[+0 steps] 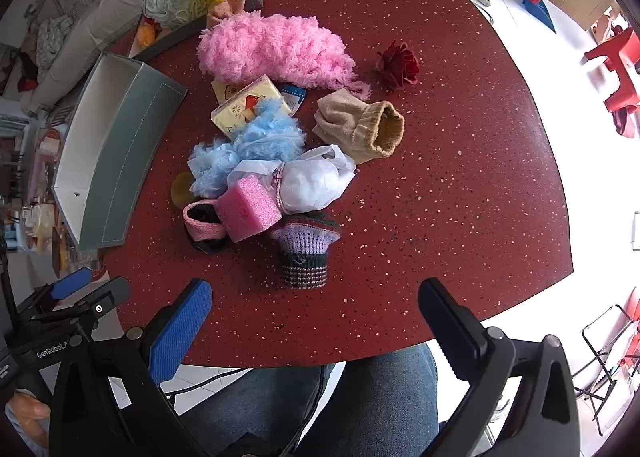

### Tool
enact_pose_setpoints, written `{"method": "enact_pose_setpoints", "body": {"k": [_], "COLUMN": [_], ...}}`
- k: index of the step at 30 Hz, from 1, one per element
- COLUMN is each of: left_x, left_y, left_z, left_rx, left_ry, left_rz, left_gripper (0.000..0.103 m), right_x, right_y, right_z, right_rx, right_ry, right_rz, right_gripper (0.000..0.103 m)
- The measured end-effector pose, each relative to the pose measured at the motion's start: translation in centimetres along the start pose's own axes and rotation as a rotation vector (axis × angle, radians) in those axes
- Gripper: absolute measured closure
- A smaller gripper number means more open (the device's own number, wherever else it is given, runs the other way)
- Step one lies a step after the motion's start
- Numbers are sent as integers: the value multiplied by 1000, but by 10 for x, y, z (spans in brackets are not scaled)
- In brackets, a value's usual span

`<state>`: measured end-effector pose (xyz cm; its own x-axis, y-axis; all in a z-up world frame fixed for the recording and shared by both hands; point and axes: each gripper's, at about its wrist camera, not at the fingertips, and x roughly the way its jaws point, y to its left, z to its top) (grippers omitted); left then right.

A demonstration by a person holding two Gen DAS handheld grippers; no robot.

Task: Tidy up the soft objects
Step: 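Move the left tool toward the red-white striped knit hat in the pile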

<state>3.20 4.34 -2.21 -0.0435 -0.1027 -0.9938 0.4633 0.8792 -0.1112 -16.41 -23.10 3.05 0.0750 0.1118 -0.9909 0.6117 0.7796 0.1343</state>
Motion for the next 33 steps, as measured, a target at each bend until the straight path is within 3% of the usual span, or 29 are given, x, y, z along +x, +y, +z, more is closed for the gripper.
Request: {"method": "enact_pose_setpoints", "body": {"k": [8, 15, 23, 27, 33], "left_x": [8, 11, 24, 31, 41], "left_y": [8, 9, -3, -14, -19], "left_z": [5, 14, 31, 36, 35], "left_rx": [-67, -179, -246, -237, -257], "left_ry": [30, 27, 18, 10, 35], "left_rz": [-24, -35, 1, 64, 70], "left_gripper": [0, 0, 0, 0, 0], "right_x": [-6, -7, 8, 19, 23], "right_y": [-9, -8, -27, -39, -49], "right_z": [9, 33, 39, 35, 38], "right_rx": [10, -72, -102, -84, -69], "right_ry": [19, 41, 84, 122, 143], "right_rz": [-22, -30, -26, -20, -17], "right_gripper": [0, 0, 0, 0, 0]}}
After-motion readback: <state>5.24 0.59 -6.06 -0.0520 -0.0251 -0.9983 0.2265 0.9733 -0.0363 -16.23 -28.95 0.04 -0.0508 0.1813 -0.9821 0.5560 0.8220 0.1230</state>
